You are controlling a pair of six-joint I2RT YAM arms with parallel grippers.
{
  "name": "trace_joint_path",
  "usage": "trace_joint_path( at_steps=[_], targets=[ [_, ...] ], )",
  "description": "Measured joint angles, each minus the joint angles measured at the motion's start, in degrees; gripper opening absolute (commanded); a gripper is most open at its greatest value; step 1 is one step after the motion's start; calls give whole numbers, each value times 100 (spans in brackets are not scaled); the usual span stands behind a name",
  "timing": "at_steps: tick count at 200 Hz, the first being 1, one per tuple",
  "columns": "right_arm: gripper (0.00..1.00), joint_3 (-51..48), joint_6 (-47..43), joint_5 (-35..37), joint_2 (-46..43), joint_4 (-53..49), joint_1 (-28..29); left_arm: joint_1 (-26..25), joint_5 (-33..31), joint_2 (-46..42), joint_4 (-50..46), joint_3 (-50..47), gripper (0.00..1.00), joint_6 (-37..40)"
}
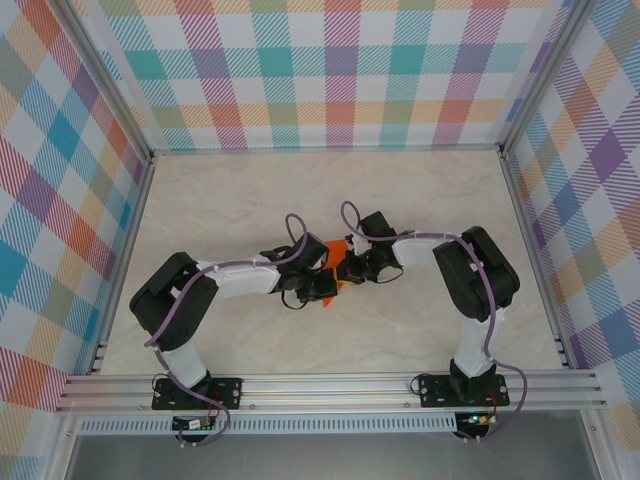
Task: Fold a paper plane with a square sheet of paper (pick it up from the middle)
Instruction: Third fold the triangle at the center of the table.
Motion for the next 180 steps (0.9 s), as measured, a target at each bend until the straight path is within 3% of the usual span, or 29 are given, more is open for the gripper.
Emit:
trace_joint_path(
  at_steps=[137, 180],
  targets=[
    [0, 105, -39, 20, 50, -153, 0, 61, 520, -92, 562, -686, 9, -9],
    [0, 107, -39, 20, 52, -155, 0, 61, 529, -267, 332, -726, 9, -26]
  ],
)
